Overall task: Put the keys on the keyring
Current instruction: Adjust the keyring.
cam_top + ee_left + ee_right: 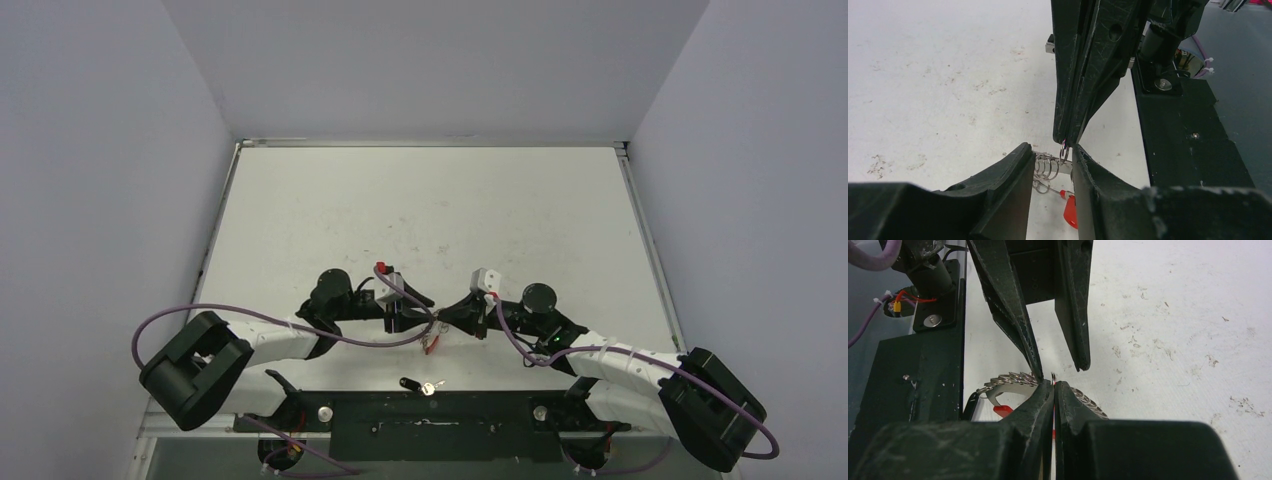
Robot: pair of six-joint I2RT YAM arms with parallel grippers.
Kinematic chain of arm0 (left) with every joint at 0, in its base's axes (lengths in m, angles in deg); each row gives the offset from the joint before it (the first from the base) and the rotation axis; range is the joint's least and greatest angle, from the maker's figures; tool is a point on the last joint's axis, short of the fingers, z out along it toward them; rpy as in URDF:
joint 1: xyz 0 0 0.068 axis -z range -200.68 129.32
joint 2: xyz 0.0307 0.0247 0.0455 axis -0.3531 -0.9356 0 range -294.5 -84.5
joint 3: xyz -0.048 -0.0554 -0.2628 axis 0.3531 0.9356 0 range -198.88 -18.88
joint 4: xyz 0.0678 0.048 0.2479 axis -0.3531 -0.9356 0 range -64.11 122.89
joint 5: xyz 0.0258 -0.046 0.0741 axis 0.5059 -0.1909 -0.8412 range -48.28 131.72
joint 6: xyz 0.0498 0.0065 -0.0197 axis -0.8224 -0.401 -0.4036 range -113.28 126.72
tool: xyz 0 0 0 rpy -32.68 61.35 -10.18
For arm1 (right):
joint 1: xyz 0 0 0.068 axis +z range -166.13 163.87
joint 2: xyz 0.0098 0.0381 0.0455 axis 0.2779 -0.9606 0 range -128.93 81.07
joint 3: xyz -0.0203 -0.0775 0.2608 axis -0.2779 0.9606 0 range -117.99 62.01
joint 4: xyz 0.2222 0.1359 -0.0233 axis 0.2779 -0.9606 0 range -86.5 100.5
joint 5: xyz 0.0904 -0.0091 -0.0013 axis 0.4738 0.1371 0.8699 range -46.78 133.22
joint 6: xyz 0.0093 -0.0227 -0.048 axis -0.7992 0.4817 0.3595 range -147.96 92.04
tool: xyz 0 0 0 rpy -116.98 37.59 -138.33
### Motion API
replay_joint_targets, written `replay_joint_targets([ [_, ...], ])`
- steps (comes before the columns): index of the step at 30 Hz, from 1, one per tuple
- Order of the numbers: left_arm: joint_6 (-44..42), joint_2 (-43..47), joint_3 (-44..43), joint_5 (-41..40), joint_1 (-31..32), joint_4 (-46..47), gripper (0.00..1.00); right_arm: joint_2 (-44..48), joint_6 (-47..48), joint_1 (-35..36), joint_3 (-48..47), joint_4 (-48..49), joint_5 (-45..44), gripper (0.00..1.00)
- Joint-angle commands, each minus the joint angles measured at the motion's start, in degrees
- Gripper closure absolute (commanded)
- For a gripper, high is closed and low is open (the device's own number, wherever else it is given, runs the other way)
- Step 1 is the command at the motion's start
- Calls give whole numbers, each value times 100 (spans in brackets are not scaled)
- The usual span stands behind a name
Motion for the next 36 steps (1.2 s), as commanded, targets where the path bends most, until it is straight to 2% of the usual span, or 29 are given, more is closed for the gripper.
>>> replay_joint_targets([
  [1, 158, -204, 7, 108, 84, 607, 69, 72, -83, 26, -10, 694, 133, 100],
  [7, 95, -301, 42, 36, 92, 608, 71, 107, -116, 26, -10, 735, 133, 100],
  [9, 79, -310, 38, 34, 86, 608, 78, 100, -116, 26, -2, 726, 133, 100],
  [12, 62, -311, -5, 49, 88, 557, 100, 98, -103, 26, 12, 718, 110, 100],
  [17, -74, -82, -134, -43, 84, 115, 100, 165, -107, 26, 29, 663, -94, 100],
  [18, -158, 22, -174, -102, 79, -86, 100, 207, -88, 26, 18, 601, -146, 93],
  [20, -522, 329, -351, -241, 89, -776, 100, 341, -27, 21, -28, 411, -248, 73],
  [21, -750, 549, -473, -321, 94, -1428, 100, 435, 38, 22, -61, 277, -294, 64],
  [24, -1388, 1002, -836, -578, 118, -2794, 100, 839, 344, 10, -169, -302, -410, 50],
  [30, -2304, 1410, -1587, -1221, 265, -5013, 100, 1114, 892, -9, -596, -1243, -290, 50],
  [36, -3032, 1201, -2267, -1868, 593, -6491, 100, 484, 866, -9, -837, -1001, 150, 55],
])
